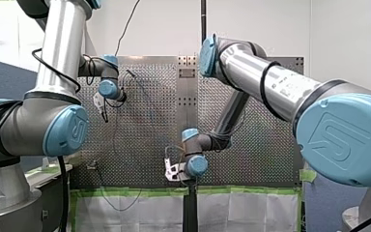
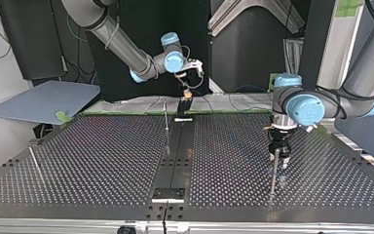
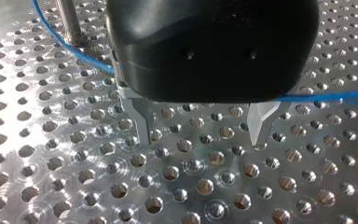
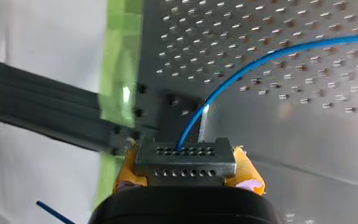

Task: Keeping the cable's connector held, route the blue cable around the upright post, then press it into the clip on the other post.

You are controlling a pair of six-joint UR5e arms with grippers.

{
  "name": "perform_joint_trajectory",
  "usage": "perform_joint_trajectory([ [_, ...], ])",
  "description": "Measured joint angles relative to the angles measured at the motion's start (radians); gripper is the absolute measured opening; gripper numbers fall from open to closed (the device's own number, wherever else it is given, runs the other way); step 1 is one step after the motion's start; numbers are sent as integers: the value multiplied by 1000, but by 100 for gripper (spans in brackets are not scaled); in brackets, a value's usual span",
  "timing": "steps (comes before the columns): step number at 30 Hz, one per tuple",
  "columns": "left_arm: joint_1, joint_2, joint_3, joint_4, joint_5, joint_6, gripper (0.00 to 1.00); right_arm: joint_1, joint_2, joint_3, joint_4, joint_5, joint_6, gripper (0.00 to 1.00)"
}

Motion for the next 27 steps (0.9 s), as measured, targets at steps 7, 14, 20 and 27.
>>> perform_joint_trajectory([
  [7, 4, 0, 0, 0, -1, -4, 100, -4, 62, 2, -45, 22, 3, 0],
  [14, 8, 0, 0, 0, -1, -6, 100, -19, 120, 42, -96, 35, 41, 0],
  [20, 9, 0, 0, 0, -1, -6, 100, -42, 169, 80, -144, 38, 72, 0],
  [27, 9, 0, 0, 0, -1, -6, 100, -76, 226, 113, -206, 38, 106, 0],
])
